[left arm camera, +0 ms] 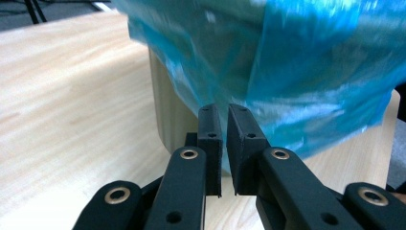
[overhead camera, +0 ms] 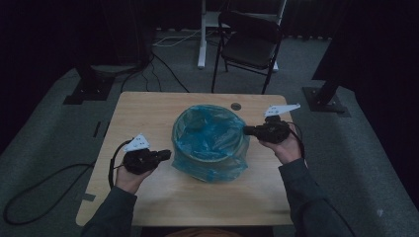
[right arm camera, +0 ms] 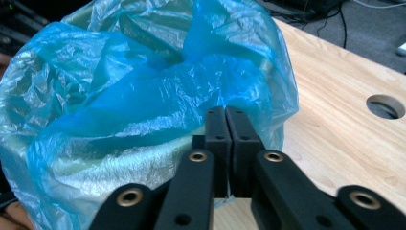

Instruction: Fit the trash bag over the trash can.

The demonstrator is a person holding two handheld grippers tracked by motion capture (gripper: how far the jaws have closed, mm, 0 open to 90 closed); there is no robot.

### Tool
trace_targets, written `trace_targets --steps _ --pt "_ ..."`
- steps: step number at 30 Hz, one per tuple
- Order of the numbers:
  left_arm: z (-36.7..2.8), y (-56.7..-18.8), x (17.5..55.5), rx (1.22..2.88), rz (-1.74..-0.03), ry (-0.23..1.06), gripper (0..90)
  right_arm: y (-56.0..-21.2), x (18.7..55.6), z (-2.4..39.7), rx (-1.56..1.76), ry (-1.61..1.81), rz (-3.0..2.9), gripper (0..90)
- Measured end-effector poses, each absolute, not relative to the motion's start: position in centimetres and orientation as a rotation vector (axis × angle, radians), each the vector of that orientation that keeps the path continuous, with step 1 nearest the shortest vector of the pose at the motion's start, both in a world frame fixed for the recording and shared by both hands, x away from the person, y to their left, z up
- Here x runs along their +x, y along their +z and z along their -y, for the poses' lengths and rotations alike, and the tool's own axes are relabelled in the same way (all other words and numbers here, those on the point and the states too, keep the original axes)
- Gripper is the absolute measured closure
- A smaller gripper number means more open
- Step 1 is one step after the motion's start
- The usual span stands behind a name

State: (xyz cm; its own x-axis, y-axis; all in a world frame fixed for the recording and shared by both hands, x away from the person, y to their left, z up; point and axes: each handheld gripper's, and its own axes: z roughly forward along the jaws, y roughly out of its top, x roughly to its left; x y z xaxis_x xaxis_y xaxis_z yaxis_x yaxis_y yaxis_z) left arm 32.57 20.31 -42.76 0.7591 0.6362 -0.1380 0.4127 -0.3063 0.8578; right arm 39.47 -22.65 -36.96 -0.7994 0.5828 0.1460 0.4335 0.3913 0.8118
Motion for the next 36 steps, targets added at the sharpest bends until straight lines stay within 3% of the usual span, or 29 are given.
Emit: trace_targets --steps 12,17,23,36 --pt "-20.1 -39.8 33.7 1.922 -0.751 0.315 76.6 -38.0 39.4 23.3 0.945 1.358 -2.499 89.3" --pt "-19.9 -38.8 34.2 1.905 -0.736 0.326 74.3 -38.0 39.2 23.8 0.962 1.388 -2.447 73.9" --pt "-19.3 -37.6 34.8 1.902 -0.710 0.338 70.9 -38.2 38.9 24.4 0.971 1.419 -2.422 66.9" --pt "-16.3 -35.0 37.0 1.933 -0.629 0.334 64.3 -38.8 38.5 25.4 0.999 1.462 -2.395 60.6"
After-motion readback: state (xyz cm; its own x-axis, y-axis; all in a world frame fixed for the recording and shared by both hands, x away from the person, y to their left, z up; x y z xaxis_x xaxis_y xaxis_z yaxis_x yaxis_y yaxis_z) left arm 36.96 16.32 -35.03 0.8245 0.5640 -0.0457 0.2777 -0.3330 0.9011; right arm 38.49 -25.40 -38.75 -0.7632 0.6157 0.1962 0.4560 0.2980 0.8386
